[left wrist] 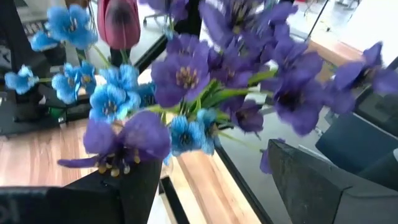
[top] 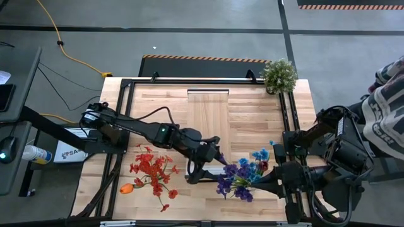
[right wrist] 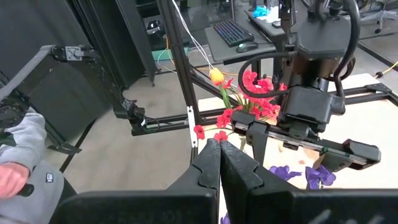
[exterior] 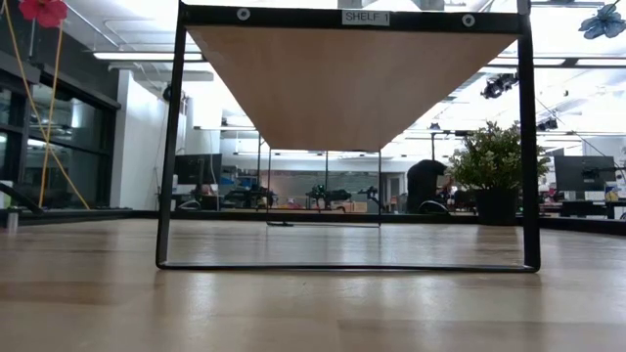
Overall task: Pick and place flowers into a vace then onto a shelf
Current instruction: Put the violet flowers into the right transparent vase
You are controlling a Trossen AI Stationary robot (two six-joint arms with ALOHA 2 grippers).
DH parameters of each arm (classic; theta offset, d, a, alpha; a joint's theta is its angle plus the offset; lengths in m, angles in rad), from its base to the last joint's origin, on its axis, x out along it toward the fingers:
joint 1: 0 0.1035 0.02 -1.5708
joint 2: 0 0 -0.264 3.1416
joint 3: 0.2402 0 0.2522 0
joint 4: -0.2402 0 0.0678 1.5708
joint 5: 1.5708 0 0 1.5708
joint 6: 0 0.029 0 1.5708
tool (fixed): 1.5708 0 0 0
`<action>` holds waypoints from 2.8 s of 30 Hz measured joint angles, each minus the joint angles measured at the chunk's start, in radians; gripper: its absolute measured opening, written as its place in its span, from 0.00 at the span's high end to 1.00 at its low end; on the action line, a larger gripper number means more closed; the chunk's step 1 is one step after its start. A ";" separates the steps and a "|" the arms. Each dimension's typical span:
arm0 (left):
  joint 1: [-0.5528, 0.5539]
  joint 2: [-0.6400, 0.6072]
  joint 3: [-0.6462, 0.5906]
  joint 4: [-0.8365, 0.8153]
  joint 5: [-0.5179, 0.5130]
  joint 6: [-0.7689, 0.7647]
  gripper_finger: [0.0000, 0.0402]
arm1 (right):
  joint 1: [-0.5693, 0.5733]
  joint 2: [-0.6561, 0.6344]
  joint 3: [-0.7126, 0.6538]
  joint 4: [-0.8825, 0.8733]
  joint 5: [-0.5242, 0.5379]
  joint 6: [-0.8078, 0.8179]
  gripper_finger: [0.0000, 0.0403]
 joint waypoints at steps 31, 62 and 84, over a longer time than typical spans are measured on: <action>0.000 0.000 0.000 0.143 0.045 -0.011 0.20 | 0.000 0.000 0.000 0.022 0.003 -0.023 1.00; -0.001 0.147 0.203 0.039 0.093 0.000 0.20 | 0.000 0.000 0.000 0.022 -0.005 -0.043 1.00; -0.001 0.180 0.238 0.051 0.125 -0.027 0.20 | 0.000 0.000 0.000 0.021 0.016 -0.068 1.00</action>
